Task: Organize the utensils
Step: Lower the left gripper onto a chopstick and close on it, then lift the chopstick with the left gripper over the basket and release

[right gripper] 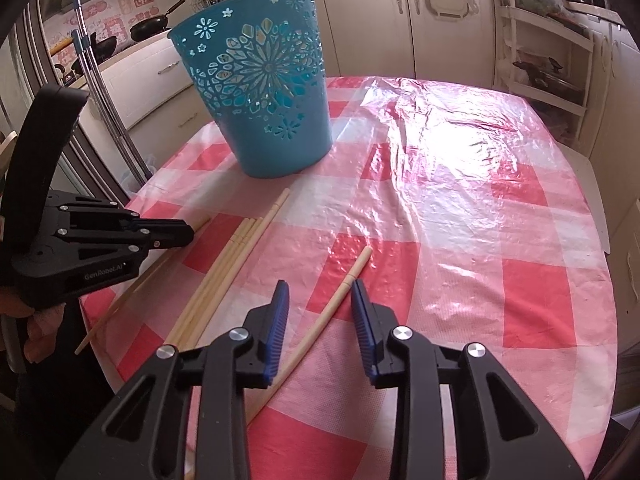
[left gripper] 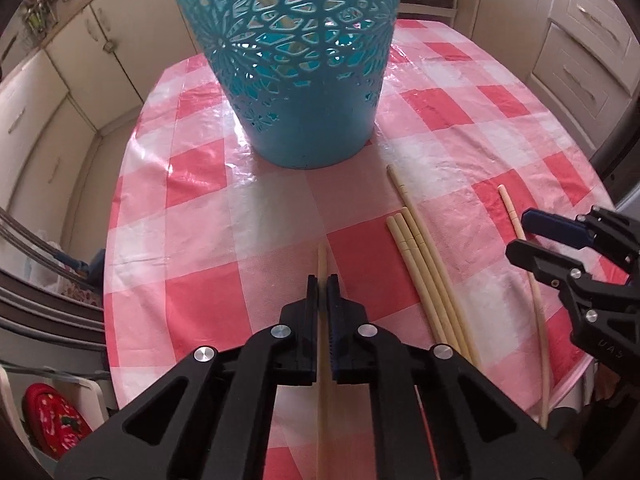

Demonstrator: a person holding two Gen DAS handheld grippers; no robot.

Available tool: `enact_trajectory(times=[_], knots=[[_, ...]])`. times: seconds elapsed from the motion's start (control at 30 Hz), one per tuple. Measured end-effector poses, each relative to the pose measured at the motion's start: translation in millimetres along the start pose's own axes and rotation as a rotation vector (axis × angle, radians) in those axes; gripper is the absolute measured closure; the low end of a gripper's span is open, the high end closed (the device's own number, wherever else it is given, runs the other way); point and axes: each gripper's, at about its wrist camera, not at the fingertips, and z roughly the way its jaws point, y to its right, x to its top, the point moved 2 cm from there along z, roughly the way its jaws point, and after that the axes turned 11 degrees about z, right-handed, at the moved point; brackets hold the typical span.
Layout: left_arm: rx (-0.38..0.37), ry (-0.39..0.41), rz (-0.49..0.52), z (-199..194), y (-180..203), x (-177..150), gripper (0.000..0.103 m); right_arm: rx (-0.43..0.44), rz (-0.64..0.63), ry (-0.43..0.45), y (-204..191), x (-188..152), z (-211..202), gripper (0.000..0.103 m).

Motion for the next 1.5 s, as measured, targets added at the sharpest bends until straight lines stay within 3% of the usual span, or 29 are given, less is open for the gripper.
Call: enact_trajectory(times=[0.13, 0.33, 0.43, 0.57, 0.7, 0.83, 1.0, 1.23, 1.5], knots=[[-0.089, 0.076, -0.119, -33, -25, 1, 0.099, 0.013, 0.011, 0.007, 2, 0, 0, 0.068], [-0.160, 0.356, -0.215, -127, -61, 28, 0.099, 0.017, 0.005, 0.011, 0, -1, 1, 0.064], [-0.133, 0.521, -0.236, -168, -72, 53, 0.099, 0.020, 0.000, 0.012, -2, -1, 1, 0.062], [0.001, 0.718, -0.273, -199, -78, 88, 0.099, 0.021, -0.016, 0.017, -5, -3, 2, 0.058], [0.117, 0.835, -0.337, -201, -84, 122, 0.099, 0.018, -0.033, 0.023, -7, -3, 3, 0.055], [0.185, 0.872, -0.372, -185, -88, 150, 0.099, 0.017, -0.056, 0.029, -10, -5, 4, 0.051], [0.204, 0.837, -0.392, -148, -89, 167, 0.099, 0.012, -0.083, 0.035, -14, -7, 5, 0.047], [0.194, 0.792, -0.394, -116, -88, 158, 0.099, 0.012, -0.092, 0.038, -16, -6, 7, 0.045], [0.163, 0.776, -0.440, -110, -103, 145, 0.099, 0.007, -0.098, 0.040, -18, -7, 7, 0.045]])
